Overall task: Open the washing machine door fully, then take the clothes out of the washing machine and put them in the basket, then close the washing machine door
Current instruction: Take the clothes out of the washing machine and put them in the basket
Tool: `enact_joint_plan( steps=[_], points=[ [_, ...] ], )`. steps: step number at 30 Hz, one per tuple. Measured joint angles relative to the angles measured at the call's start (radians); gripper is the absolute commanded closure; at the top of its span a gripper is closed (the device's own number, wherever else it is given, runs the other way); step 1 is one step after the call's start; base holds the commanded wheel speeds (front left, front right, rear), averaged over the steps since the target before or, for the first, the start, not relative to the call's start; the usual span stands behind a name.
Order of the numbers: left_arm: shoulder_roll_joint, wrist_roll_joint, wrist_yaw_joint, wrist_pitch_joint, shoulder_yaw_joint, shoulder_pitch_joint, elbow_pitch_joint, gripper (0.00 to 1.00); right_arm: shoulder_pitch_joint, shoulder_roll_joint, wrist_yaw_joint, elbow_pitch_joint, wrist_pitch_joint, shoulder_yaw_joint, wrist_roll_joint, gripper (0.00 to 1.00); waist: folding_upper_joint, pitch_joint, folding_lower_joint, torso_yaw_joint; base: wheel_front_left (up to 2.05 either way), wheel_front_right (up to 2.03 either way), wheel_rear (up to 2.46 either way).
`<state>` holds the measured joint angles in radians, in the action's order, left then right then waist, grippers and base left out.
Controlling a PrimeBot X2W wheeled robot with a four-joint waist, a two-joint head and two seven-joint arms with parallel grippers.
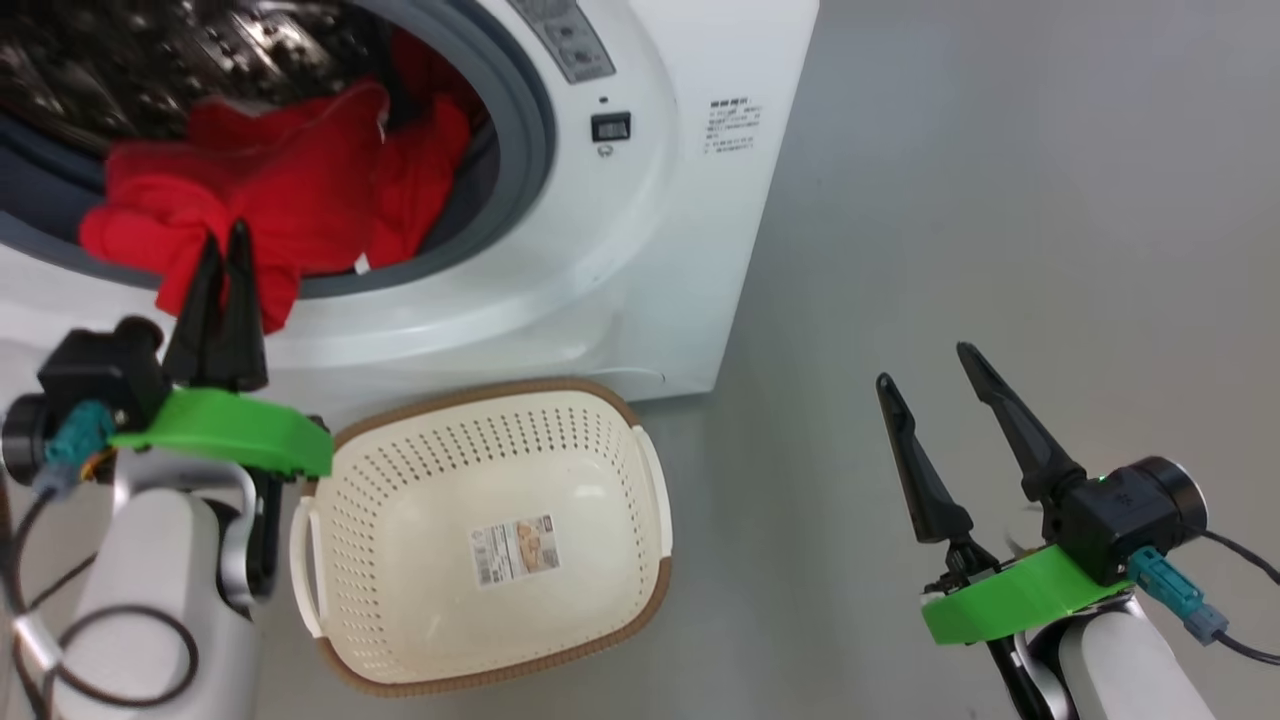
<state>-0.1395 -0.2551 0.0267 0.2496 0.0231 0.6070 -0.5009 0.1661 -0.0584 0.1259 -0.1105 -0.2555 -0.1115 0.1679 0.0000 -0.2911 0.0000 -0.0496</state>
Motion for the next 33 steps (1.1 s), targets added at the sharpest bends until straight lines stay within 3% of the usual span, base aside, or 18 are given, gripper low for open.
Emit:
enact_joint_plan(
  steps=[7, 24, 29, 33],
  points=[
    [0.014, 0.000, -0.013, -0.001, 0.008, -0.118, 0.122, 1.00, -0.026, 0.003, 0.000, -0.002, 0.000, 0.007, 0.000, 0.00, 0.0000, 0.057, 0.0000, 0.017, 0.00, 0.00, 0.00],
    [0.046, 0.000, -0.097, -0.046, 0.042, -0.377, 0.482, 1.00, -0.064, 0.007, 0.000, -0.003, 0.000, 0.026, 0.009, 0.00, 0.0000, 0.133, 0.0000, 0.037, 0.00, 0.00, 0.00],
    [0.062, -0.021, -0.107, -0.065, 0.061, -0.418, 0.500, 1.00, -0.064, 0.007, 0.000, -0.002, 0.000, 0.026, 0.010, 0.00, 0.0000, 0.131, 0.0000, 0.037, 0.00, 0.00, 0.00],
    [0.070, -0.033, -0.107, -0.070, 0.075, -0.422, 0.428, 1.00, -0.064, 0.007, 0.000, -0.002, 0.000, 0.021, 0.010, 0.00, 0.0000, 0.115, 0.0000, 0.033, 0.00, 0.00, 0.00]
  ],
)
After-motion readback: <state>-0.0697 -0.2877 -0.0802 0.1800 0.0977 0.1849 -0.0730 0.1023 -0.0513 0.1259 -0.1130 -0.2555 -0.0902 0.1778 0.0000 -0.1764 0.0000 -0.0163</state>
